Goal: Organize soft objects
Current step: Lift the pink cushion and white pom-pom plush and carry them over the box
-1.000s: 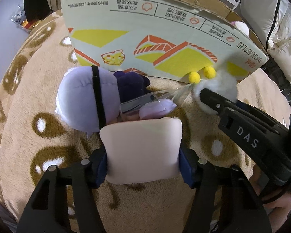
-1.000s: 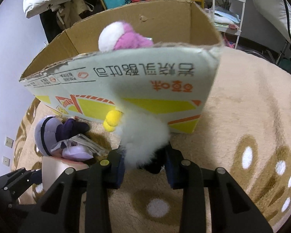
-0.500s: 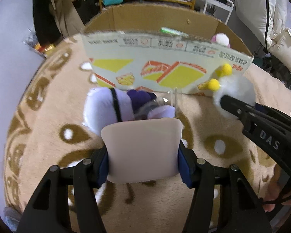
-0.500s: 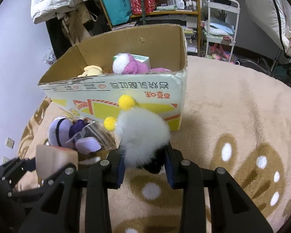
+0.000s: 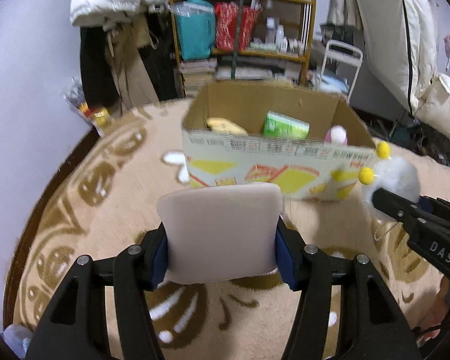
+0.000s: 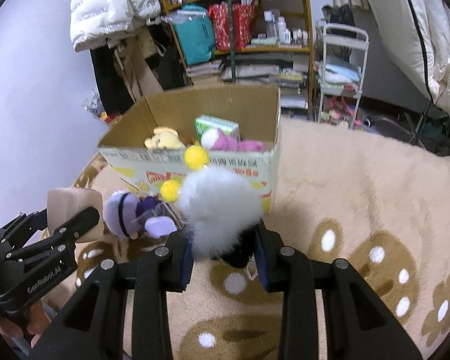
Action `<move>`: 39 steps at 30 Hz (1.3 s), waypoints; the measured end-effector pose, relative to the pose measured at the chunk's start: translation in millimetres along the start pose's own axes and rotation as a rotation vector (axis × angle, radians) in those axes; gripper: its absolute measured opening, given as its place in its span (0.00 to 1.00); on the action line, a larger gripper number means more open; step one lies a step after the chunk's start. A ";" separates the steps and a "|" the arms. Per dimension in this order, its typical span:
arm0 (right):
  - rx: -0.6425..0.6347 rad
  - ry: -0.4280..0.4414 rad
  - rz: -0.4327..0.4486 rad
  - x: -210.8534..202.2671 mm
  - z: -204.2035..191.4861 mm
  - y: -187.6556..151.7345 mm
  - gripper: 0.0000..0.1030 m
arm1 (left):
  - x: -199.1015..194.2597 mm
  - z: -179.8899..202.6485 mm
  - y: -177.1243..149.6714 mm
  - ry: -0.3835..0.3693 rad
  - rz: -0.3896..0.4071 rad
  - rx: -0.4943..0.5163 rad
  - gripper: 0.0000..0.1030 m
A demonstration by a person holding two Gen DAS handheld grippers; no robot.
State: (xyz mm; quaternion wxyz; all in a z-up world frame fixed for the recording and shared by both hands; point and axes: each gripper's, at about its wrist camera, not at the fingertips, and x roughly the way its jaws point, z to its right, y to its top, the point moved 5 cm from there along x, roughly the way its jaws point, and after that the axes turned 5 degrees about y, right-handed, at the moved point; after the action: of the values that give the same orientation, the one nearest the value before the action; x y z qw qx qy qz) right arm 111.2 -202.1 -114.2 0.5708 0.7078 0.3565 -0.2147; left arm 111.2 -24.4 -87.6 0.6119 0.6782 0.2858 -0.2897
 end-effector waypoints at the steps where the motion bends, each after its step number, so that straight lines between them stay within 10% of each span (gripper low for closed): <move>1: -0.004 0.000 0.012 -3.5 -1.3 1.6 0.35 | -5.9 -1.3 3.2 0.007 0.031 0.000 0.56; 10: -0.090 0.015 0.177 -38.9 -16.9 24.0 0.35 | -42.9 -4.8 26.9 0.023 0.242 0.037 0.56; 39: -0.120 0.025 0.333 -60.2 -17.4 90.2 0.35 | -60.1 8.0 111.7 0.035 0.392 0.078 0.56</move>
State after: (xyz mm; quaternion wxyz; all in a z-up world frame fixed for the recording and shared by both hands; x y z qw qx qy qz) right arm 137.6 -209.6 -7.8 0.6352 0.7244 0.2536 -0.0865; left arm 153.6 -44.2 30.6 0.6248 0.7490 0.1472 -0.1640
